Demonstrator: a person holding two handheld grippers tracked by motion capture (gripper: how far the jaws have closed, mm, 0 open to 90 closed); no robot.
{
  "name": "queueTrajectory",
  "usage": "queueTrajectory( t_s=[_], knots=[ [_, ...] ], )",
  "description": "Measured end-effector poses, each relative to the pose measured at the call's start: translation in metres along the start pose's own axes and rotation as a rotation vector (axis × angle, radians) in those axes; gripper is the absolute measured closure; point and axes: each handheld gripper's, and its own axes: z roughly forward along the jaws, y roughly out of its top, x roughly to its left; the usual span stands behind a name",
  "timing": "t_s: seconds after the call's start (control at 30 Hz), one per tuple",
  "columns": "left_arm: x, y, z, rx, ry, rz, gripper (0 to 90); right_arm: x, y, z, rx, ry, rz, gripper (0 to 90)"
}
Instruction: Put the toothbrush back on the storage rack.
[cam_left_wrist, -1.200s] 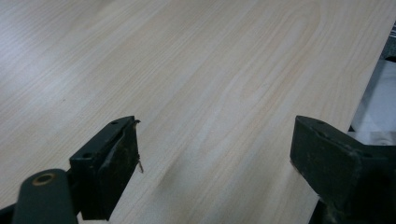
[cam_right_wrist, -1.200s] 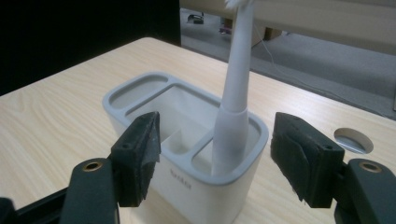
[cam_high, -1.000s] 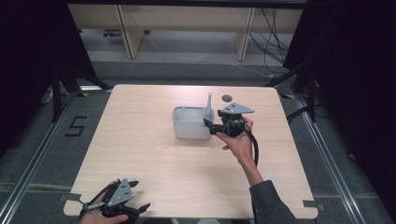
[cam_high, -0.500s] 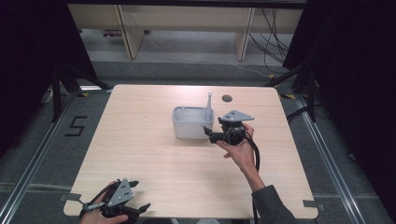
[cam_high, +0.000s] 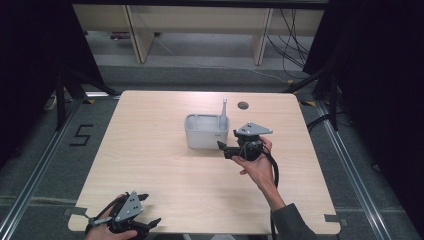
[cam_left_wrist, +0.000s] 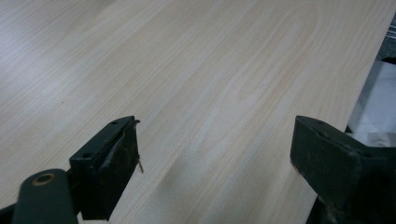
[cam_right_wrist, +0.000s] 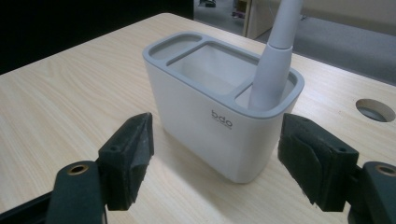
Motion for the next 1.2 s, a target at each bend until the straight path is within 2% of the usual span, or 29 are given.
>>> queueTrajectory(
  t_s=[0.03, 0.07, 0.17, 0.4, 0.43, 0.53, 0.57, 0.67, 0.7, 0.8, 0.83, 0.87, 0.9, 0.93, 0.97, 1.07, 1.1, 1.2],
  knots=[
    [0.000, 0.000, 0.000, -0.005, -0.002, -0.005, 14.9, 0.001, 0.000, -0.001, -0.014, -0.001, -0.028, 27.5],
    [0.000, 0.000, 0.000, -0.006, -0.002, -0.006, 14.9, 0.002, 0.000, -0.002, -0.003, 0.006, -0.016, 27.5],
    [0.000, 0.000, 0.000, 0.000, 0.000, 0.000, 14.9, 0.003, -0.002, -0.003, -0.005, 0.017, -0.027, 27.2],
    [0.000, 0.000, 0.000, -0.004, 0.001, -0.003, 14.9, 0.005, -0.005, -0.007, -0.002, 0.005, -0.026, 27.1],
    [0.000, 0.000, 0.000, -0.002, 0.001, -0.001, 14.9, 0.005, -0.006, -0.007, 0.003, 0.015, -0.030, 27.0],
    [0.000, 0.000, 0.000, -0.002, 0.001, 0.000, 14.9, 0.007, -0.007, -0.008, -0.002, 0.013, -0.016, 27.0],
    [0.000, 0.000, 0.000, 0.000, -0.007, -0.006, 14.9, 0.008, -0.008, -0.009, -0.002, 0.018, 0.004, 27.0],
    [0.000, 0.000, 0.000, -0.007, -0.001, -0.005, 14.9, 0.008, -0.008, -0.011, 0.005, 0.016, 0.003, 26.9],
    [0.000, 0.000, 0.000, -0.001, 0.001, 0.000, 14.9, 0.007, -0.009, -0.011, -0.001, 0.018, -0.014, 26.9],
    [0.000, 0.000, 0.000, -0.004, 0.001, -0.003, 14.9, 0.007, -0.010, -0.012, -0.002, 0.010, -0.022, 26.9],
    [0.000, 0.000, 0.000, -0.001, 0.002, 0.000, 14.9, 0.007, -0.011, -0.012, 0.005, 0.021, -0.024, 26.9],
    [0.000, 0.000, 0.000, -0.001, 0.001, 0.002, 14.9, 0.009, -0.013, -0.011, 0.001, 0.025, 0.003, 26.9],
    [0.000, 0.000, 0.000, -0.001, 0.002, 0.000, 14.9, 0.009, -0.013, -0.011, 0.001, 0.025, 0.003, 26.9],
    [0.000, 0.000, 0.000, 0.000, 0.001, 0.000, 14.9, 0.008, -0.014, -0.012, 0.011, 0.023, -0.027, 26.9],
    [0.000, 0.000, 0.000, -0.006, -0.001, -0.004, 14.9, 0.009, -0.014, -0.011, 0.008, 0.025, -0.007, 26.8],
    [0.000, 0.000, 0.000, -0.004, 0.002, -0.004, 14.9, 0.008, -0.015, -0.013, 0.005, 0.018, -0.027, 26.9],
    [0.000, 0.001, -0.001, 0.012, -0.015, -0.006, 14.9, 0.009, -0.016, -0.014, 0.013, 0.024, -0.020, 26.8],
    [0.000, 0.000, 0.000, 0.004, -0.007, -0.005, 14.9, 0.011, -0.018, -0.014, 0.009, 0.026, -0.002, 26.4]
  ],
)
